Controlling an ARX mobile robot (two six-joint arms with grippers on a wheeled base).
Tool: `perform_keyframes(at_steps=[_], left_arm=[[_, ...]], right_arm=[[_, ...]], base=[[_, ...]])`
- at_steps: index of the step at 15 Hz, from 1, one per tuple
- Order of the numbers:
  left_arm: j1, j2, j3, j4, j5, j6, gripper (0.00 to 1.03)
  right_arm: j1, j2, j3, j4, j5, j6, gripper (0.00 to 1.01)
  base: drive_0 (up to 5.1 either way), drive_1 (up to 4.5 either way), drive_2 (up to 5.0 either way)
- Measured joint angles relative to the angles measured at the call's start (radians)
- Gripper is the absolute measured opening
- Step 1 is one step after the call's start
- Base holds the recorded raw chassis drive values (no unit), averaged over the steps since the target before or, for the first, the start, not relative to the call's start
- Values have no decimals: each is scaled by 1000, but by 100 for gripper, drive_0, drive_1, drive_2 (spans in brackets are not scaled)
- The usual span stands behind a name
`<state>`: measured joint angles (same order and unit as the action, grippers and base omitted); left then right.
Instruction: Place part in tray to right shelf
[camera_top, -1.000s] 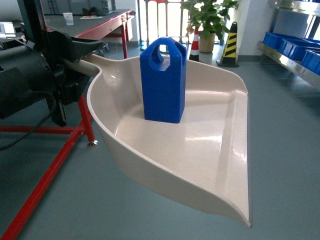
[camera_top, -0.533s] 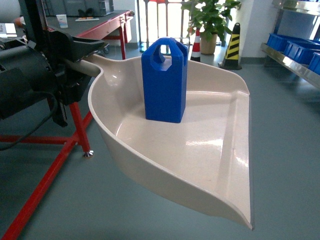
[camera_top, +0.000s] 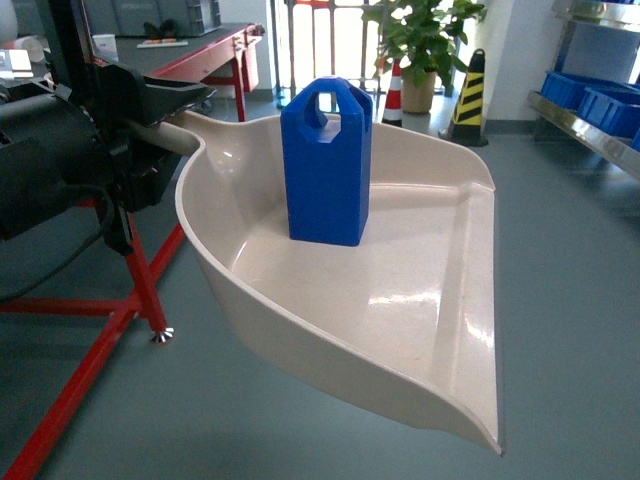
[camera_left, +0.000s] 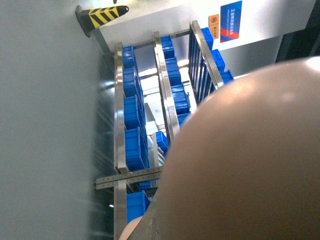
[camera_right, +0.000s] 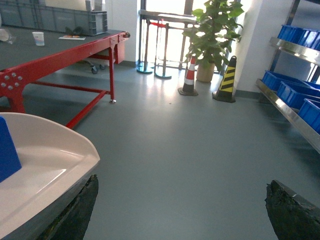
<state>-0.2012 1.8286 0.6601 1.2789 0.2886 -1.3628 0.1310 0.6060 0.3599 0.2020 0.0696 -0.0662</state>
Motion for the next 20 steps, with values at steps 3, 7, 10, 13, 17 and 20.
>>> perform_keyframes(at_steps=[3,7,10,13,17,20], left_arm=[[0,0,0,0,0,0,13],[1,0,0,0,0,0,13],[3,0,0,-3,0,0,13],[2,2,5,-5,-3,0,13],[4,2,4,1,-3,0,13],[0,2,4,1,0,0,13]], right_arm=[[0,0,0,0,-1,0,98],[0,1,0,-1,-5,0,98],[0,0,0,0,-4,0,98],[-1,6,0,-4,-2,0,98],[0,0,0,0,-3,0,98],[0,0,0,0,-3,0,98]], base=[[-1,408,-411],[-53,356,-462],[-200,213,-614],[-148,-148,-148],[-169,-169,-169],[-165,-165,-165]])
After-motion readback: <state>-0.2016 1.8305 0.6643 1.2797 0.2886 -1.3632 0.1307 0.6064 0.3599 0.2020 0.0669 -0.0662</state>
